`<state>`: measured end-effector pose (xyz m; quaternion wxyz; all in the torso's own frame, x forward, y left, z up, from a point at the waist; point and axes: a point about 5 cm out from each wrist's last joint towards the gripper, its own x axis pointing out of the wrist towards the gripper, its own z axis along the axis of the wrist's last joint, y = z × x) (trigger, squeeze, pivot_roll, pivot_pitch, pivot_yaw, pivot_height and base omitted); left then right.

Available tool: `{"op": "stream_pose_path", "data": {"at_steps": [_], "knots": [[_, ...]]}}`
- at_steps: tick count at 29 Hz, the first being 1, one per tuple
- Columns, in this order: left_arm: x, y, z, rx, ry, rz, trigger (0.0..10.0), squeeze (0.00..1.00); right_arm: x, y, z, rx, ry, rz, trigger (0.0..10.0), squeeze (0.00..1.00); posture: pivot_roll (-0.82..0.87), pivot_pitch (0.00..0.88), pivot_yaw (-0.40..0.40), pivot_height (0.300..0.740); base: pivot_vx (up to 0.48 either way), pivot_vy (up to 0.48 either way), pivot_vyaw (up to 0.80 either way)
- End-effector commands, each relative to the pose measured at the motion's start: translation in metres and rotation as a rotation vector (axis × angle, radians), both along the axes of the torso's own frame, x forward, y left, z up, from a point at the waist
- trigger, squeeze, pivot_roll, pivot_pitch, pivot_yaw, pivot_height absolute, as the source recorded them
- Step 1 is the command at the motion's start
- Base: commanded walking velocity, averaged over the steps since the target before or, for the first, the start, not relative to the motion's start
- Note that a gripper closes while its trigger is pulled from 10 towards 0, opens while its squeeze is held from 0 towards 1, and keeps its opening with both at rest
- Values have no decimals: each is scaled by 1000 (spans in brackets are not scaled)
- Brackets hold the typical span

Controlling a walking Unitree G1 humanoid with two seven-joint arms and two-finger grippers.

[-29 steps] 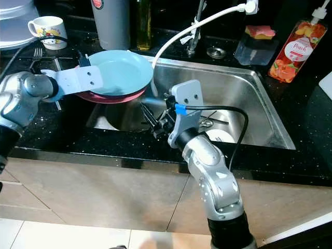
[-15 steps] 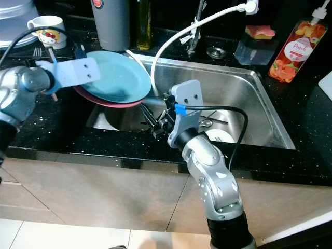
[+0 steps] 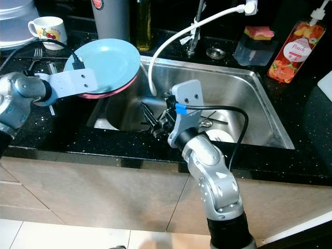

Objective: Kitchen organization

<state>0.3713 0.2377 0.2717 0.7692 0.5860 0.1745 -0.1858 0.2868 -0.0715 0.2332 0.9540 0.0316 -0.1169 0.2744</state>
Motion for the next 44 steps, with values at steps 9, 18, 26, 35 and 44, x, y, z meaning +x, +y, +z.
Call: {"op": "stream_pose_path", "data": {"at_steps": [9,18,26,35,44], "knots": [[-7,26,2,-112,48,218,10000,0,0,-3,1,11,-2,-6,10000,0,282,65,-87,740,0,0,0],[-11,23,9,-100,60,216,10000,0,0,-2,1,12,-2,-6,10000,0,280,62,-85,740,0,0,0],[-36,18,25,-40,113,116,10000,0,-1,-2,1,11,-5,-4,10000,0,285,53,-85,740,0,0,0],[-39,15,35,-57,60,90,10000,0,0,-2,1,12,-6,1,10000,0,289,45,-88,740,0,0,0],[-16,-8,60,-191,-225,30,10000,0,0,-2,1,13,-8,-7,10000,0,282,45,-84,740,0,0,0]]}}
